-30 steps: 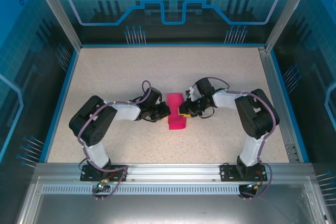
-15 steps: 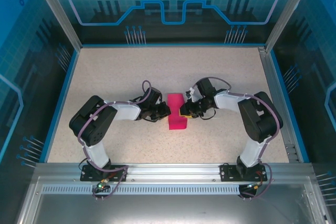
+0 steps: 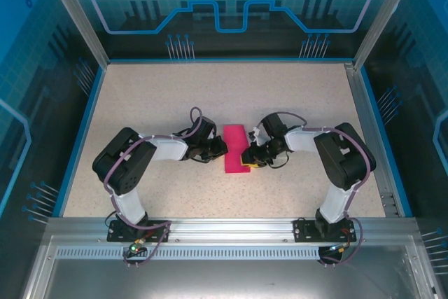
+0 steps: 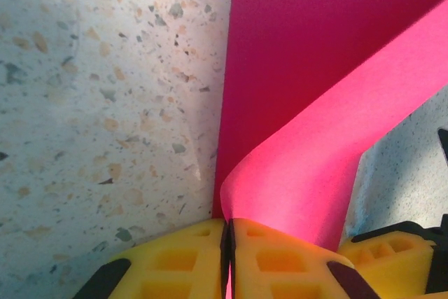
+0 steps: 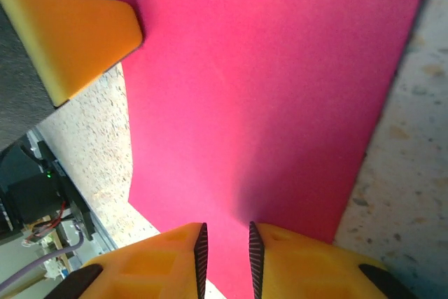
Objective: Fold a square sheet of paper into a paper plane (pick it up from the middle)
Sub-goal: First fold in half a square sheet of paper at the center of the table.
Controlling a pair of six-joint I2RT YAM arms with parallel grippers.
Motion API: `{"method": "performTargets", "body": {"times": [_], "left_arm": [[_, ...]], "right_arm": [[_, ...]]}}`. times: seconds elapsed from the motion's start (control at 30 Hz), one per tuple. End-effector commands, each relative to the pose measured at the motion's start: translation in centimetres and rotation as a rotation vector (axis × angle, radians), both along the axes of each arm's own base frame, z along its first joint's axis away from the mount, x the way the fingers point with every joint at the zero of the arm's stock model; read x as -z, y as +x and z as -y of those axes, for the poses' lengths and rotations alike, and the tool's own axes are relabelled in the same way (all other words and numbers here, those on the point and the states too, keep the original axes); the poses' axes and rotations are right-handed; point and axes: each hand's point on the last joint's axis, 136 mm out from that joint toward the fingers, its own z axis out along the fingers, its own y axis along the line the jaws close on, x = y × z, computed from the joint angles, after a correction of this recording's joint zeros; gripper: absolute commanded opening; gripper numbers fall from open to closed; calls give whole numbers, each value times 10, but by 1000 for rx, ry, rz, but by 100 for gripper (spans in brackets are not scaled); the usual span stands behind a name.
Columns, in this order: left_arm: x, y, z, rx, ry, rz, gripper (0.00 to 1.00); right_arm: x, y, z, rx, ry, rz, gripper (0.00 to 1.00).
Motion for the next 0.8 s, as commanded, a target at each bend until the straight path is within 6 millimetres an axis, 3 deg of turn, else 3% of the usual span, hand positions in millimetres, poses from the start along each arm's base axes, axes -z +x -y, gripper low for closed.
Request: {"method": "performTargets", "body": {"times": [0.0, 0.3, 0.4, 0.63, 0.77], "left_arm": [[29, -21, -8, 26, 76, -94, 13], [29, -21, -8, 27, 76, -95, 14], [29, -21, -7, 27, 75, -94, 14], [29, -22, -8, 31, 78, -95, 14], [29, -22, -8, 28, 78, -95, 14]], "right_arm": [[13, -11, 7, -19, -56, -21, 26], [-30, -9, -10, -48, 48, 53, 27], [-23, -16, -13, -66, 30, 36, 27], [11, -33, 2, -60, -59, -23, 27], [16, -35, 5, -63, -78, -33, 27]]}}
